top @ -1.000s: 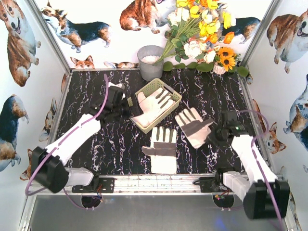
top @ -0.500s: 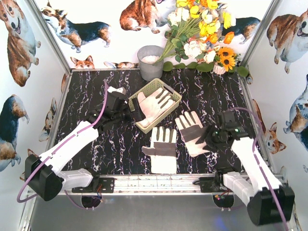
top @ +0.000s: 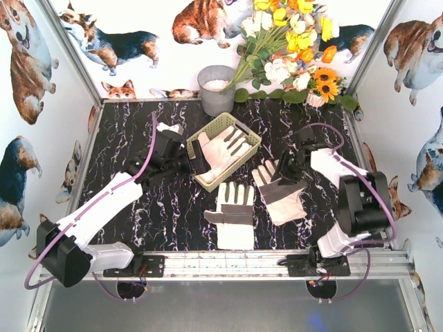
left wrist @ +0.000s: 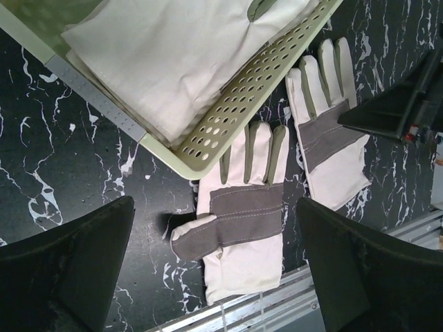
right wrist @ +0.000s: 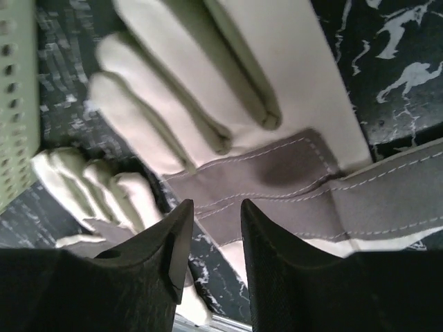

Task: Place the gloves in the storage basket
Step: Move the glove to the center of the board.

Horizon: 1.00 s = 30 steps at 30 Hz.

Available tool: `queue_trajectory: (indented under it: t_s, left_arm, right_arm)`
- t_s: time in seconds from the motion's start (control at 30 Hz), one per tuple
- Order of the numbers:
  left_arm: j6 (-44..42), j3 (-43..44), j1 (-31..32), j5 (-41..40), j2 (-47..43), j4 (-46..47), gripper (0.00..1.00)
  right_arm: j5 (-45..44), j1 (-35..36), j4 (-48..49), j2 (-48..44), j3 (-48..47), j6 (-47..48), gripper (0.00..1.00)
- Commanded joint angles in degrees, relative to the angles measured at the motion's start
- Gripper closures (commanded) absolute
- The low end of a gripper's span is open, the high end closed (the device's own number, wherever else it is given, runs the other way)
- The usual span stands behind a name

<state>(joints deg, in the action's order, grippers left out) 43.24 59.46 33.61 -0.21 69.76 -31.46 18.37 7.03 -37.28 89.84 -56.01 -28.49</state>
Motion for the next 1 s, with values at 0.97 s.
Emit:
queue_trajectory:
  t_s: [0.97]
  left_arm:
    - [2.69,-1.15,11.42,-1.48,3.61,5.18,0.05]
  right_arm:
    - [3.19,4.93,6.2,-18.35,25.64,-25.27,0.67]
